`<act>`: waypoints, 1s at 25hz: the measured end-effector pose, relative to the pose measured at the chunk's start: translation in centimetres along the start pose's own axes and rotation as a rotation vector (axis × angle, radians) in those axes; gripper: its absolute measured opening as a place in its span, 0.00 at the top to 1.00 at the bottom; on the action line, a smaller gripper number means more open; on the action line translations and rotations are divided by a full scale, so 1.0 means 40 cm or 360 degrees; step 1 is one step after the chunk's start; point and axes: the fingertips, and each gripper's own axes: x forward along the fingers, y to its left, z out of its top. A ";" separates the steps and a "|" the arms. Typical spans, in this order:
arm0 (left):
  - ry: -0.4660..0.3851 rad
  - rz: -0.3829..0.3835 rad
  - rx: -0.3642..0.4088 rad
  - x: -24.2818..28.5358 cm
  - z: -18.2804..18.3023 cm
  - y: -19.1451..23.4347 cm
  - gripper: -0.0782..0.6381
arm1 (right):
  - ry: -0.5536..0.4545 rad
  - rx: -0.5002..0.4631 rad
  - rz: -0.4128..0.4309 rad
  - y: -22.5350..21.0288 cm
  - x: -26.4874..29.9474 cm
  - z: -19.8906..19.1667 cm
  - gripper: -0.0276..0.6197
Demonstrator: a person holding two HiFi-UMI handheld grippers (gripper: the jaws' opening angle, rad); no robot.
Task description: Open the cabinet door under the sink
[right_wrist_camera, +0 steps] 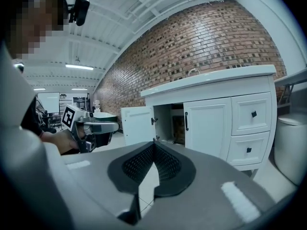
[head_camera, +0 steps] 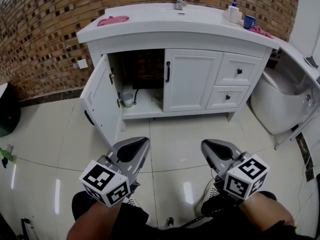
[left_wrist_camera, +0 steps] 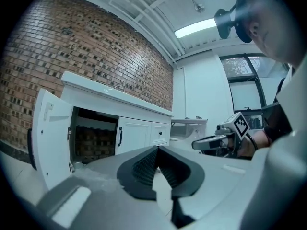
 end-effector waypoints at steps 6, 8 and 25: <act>0.0005 0.0010 0.0004 0.007 -0.005 0.003 0.88 | 0.0003 -0.0039 -0.0024 0.007 -0.008 0.003 0.95; 0.0008 0.0006 0.0006 0.011 -0.007 0.004 0.88 | 0.0005 -0.0054 -0.0028 0.010 -0.008 0.005 0.95; 0.0006 0.0033 -0.0002 0.012 -0.005 0.004 0.88 | -0.0006 -0.0069 -0.0041 0.011 -0.020 0.013 0.95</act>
